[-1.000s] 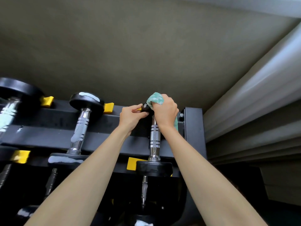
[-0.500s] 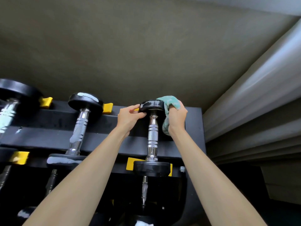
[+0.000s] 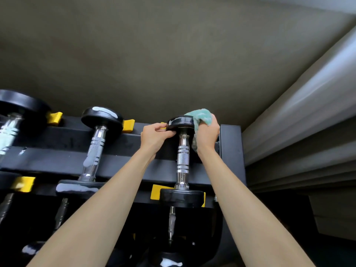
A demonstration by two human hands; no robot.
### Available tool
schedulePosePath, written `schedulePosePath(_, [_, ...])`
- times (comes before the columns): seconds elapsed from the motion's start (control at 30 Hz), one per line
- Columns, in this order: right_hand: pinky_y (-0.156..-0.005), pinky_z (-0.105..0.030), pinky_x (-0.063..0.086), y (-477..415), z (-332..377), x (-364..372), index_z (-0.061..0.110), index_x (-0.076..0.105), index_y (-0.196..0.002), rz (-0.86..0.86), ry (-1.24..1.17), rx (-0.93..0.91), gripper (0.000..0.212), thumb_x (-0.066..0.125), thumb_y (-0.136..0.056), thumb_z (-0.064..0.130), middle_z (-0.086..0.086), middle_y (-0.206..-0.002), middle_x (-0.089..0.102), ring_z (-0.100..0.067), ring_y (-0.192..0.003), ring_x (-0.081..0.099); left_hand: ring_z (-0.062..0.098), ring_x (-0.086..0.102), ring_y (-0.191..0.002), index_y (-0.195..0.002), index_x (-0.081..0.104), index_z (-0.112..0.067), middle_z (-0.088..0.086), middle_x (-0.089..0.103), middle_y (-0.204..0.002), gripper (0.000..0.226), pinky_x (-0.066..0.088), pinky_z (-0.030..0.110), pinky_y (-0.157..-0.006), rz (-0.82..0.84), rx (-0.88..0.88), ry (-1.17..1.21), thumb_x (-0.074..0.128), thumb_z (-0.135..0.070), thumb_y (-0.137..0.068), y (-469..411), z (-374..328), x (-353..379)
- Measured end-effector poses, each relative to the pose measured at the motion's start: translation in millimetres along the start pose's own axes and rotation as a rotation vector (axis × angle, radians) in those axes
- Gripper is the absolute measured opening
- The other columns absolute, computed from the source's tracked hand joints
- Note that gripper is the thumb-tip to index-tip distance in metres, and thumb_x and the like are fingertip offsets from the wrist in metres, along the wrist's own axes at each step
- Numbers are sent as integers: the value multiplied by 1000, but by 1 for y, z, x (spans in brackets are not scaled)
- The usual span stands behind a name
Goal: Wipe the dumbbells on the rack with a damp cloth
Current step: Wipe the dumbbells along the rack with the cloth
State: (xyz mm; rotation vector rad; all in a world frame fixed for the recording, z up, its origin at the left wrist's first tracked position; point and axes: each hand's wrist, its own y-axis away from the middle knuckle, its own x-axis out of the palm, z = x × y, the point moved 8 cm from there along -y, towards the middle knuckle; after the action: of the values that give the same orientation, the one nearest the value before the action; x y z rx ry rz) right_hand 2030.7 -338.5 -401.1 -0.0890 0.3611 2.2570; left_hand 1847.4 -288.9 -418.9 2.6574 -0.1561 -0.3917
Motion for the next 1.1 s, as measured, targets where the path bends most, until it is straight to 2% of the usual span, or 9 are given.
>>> schedulePosePath(0.1, [-54, -24, 37, 9, -18, 0, 17, 58, -93, 107, -155, 90, 32, 34, -81, 1, 2, -71, 49, -9, -57, 41, 18, 63, -101, -112, 67, -8, 6, 69, -100, 44, 45, 32, -100, -13, 7, 0, 79, -11, -69, 1, -1, -1])
schedulePosePath(0.17, [-74, -28, 44, 23, -17, 9, 34, 58, -103, 179, -106, 8, 35, 38, -80, 16, 3, -93, 53, -12, -79, 50, 20, 63, -102, -112, 68, -7, 7, 70, -101, 45, 45, 34, -101, -17, 6, 6, 80, -11, -69, 1, 0, -2])
schedulePosePath(0.23, [-100, -33, 36, 34, -7, 18, 35, 51, -123, 213, 82, -241, 46, 45, -81, 18, -2, -129, 44, -19, -117, 45, 22, 63, -104, -111, 69, -8, 7, 70, -101, 42, 45, 37, -101, -8, 9, 8, 79, -10, -70, 1, 0, -2])
schedulePosePath(0.33, [-105, -33, 27, 39, 0, 28, 24, 40, -140, 189, 392, -426, 57, 54, -87, 6, -14, -148, 25, -27, -135, 26, 21, 62, -105, -108, 70, -11, 5, 70, -98, 38, 46, 37, -100, -2, 15, -23, 78, -11, -71, 1, 1, -3])
schedulePosePath(0.47, [-92, -38, 43, 30, -3, 14, 22, 43, -138, 149, 429, -476, 62, 50, -84, -6, -9, -140, 40, -26, -121, 46, 18, 62, -100, -110, 68, -9, 6, 68, -96, 40, 45, 35, -100, 2, 32, -27, 78, -9, -71, -1, -3, -2])
schedulePosePath(0.67, [-81, -6, 40, 26, 0, -10, 10, 47, -136, 172, 318, -486, 55, 39, -86, -11, -11, -124, 58, -14, -101, 53, 16, 58, -103, -115, 66, -8, 3, 65, -99, 45, 43, 30, -100, 6, 21, -32, 78, -11, -72, 0, -5, -1])
schedulePosePath(0.8, [-71, -1, 42, 19, -19, -23, 8, 54, -129, 172, 0, -142, 40, 38, -95, -6, 14, -105, 60, 8, -91, 62, 16, 58, -96, -113, 65, -7, 6, 65, -97, 39, 45, 27, -95, 35, -28, 60, 74, -4, -75, 2, 2, 1])
schedulePosePath(0.97, [-76, -21, 42, 28, -33, -9, 8, 58, -121, 174, -167, -15, 31, 41, -96, 6, 11, -84, 56, 0, -73, 50, 21, 59, -105, -119, 60, 2, 16, 63, -115, 39, 46, 27, -94, 53, -73, 190, 61, 10, -81, 2, 15, 2])
schedulePosePath(1.1, [-90, -29, 42, 35, -3, 6, 15, 53, -128, 187, -49, -168, 39, 43, -92, 5, 0, -111, 60, -13, -98, 55, 20, 58, -101, -124, 55, 4, 14, 61, -114, 44, 49, 20, -84, 108, -84, 253, 49, 20, -83, 3, 15, 3])
